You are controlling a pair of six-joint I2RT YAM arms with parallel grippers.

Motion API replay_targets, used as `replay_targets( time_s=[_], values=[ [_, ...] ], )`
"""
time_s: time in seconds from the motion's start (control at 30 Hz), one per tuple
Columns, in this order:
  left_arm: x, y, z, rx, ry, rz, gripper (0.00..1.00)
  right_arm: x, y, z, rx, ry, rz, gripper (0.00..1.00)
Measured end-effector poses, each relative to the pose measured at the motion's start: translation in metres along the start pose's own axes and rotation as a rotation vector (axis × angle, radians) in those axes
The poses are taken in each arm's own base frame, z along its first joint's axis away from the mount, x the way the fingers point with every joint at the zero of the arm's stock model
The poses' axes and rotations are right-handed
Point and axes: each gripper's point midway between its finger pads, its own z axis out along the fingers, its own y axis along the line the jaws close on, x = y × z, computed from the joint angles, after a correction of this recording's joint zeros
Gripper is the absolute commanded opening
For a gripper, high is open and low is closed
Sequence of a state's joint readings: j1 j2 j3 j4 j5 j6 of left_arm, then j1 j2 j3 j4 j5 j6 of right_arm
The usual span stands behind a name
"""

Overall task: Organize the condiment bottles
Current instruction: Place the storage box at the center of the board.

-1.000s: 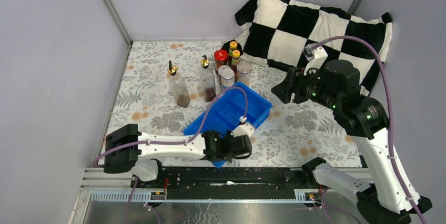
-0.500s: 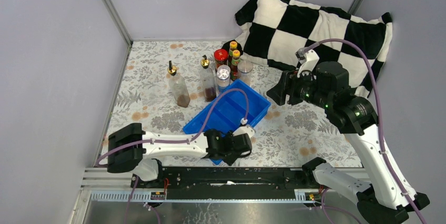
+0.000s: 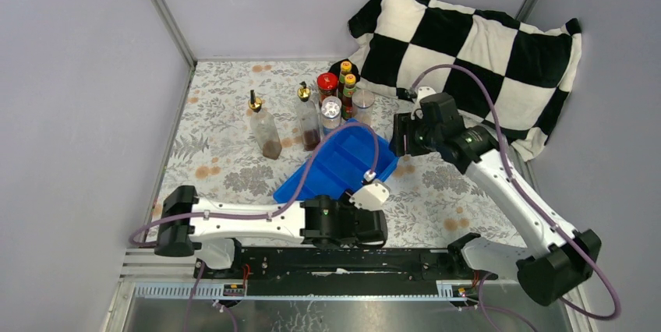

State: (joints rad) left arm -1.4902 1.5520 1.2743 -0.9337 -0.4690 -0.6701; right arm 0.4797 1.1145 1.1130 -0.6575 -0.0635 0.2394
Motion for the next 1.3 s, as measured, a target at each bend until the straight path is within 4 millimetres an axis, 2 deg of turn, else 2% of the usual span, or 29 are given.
replay_targets(
  time_s=[0.27,0.53,0.67,0.9,1.0,1.17,1.23,1.3],
  values=[
    [-0.012,0.041,-0.041,-0.097,-0.087,-0.177,0.52,-0.003,-0.019,0.058,0.101,0.045,-0.024,0.64],
    [-0.023,0.076,-0.087,-0.072,-0.217,-0.377,0.5,0.015,-0.039,0.11,0.167,0.146,-0.098,0.66],
    [-0.022,0.087,-0.094,-0.091,-0.239,-0.419,0.5,0.024,-0.044,0.128,0.172,0.186,-0.121,0.67],
    [-0.021,0.095,-0.098,-0.109,-0.255,-0.45,0.49,0.026,-0.043,0.144,0.155,0.188,-0.133,0.62],
    [-0.022,0.096,-0.099,-0.113,-0.261,-0.458,0.48,0.029,-0.044,0.149,0.151,0.18,-0.133,0.53],
    [-0.023,0.096,-0.104,-0.096,-0.278,-0.471,0.47,0.053,-0.052,0.155,0.159,0.2,-0.118,0.32],
    [-0.023,0.097,-0.106,-0.092,-0.286,-0.475,0.47,0.055,-0.05,0.153,0.144,0.183,-0.112,0.23],
    [-0.024,0.097,-0.108,-0.088,-0.294,-0.476,0.47,0.061,-0.046,0.149,0.121,0.174,-0.092,0.2]
  ],
)
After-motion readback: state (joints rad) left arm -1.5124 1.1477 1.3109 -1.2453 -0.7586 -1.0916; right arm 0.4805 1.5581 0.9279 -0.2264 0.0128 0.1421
